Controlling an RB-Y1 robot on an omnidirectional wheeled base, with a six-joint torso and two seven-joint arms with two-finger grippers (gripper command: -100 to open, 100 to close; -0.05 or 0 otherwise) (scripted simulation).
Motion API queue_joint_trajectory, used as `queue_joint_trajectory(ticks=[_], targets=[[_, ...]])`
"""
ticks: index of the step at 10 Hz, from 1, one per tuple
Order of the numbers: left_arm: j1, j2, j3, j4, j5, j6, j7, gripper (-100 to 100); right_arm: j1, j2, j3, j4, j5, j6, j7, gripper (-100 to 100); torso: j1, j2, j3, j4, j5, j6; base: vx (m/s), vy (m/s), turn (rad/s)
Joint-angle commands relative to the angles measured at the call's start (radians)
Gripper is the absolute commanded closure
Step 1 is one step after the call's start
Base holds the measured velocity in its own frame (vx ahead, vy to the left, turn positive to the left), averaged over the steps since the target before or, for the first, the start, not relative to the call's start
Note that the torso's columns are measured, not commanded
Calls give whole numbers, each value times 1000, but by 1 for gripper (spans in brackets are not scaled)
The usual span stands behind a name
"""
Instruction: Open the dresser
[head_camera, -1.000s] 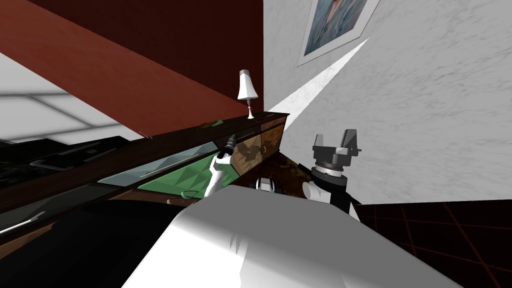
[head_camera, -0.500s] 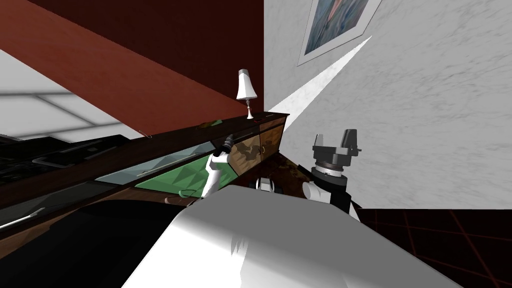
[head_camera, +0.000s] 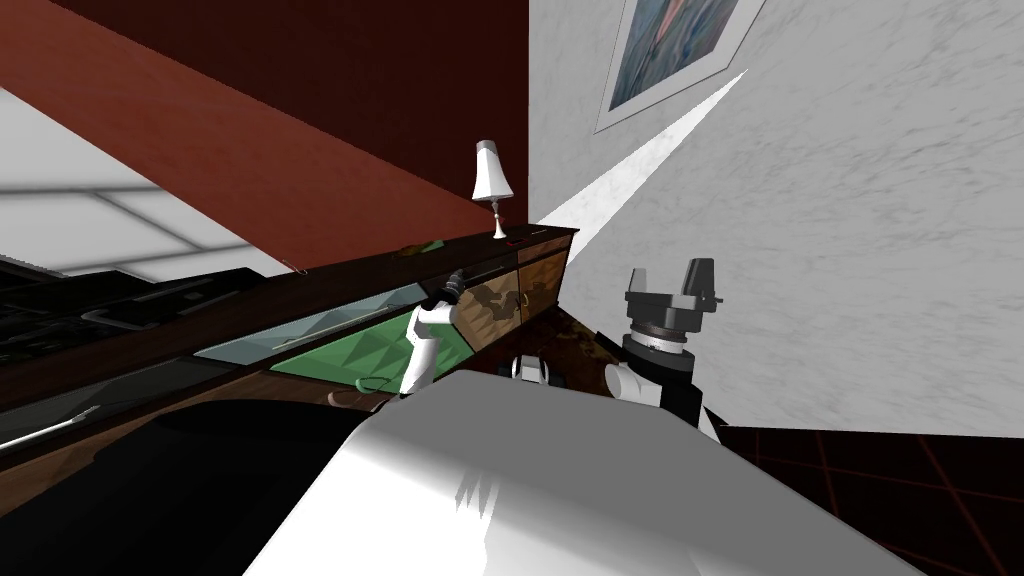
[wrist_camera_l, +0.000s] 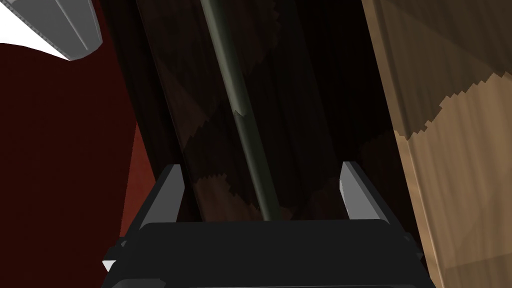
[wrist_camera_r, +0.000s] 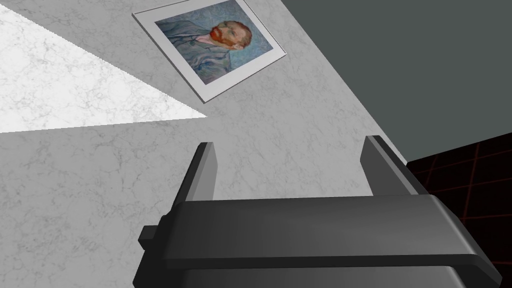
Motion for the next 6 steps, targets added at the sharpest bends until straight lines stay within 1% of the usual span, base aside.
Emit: queue_joint_trajectory(ticks=[1, 2, 3, 5, 6], targets=[[-18, 22, 36, -15, -1, 14, 0, -100, 0, 0, 0, 0, 0, 0, 0, 0, 2, -1, -1, 0, -1, 0, 12, -26, -2], [-22, 32, 54, -29, 9, 57, 1, -100, 0, 0, 0, 0, 0, 0, 0, 0, 1, -1, -1, 0, 0, 1, 30, -50, 20], [-22, 32, 54, -29, 9, 57, 1, -100, 0, 0, 0, 0, 0, 0, 0, 0, 0, -1, -1, 2, -2, -1, 42, -38, 62], [-22, 32, 54, -29, 9, 57, 1, -100, 0, 0, 0, 0, 0, 0, 0, 0, 1, 1, 0, 0, -1, 2, -7, -11, -4], [-27, 42, 72, -43, 20, 102, 3, -100, 0, 0, 0, 0, 0, 0, 0, 0, 2, 0, -1, 0, -1, 2, 8, -34, 17]])
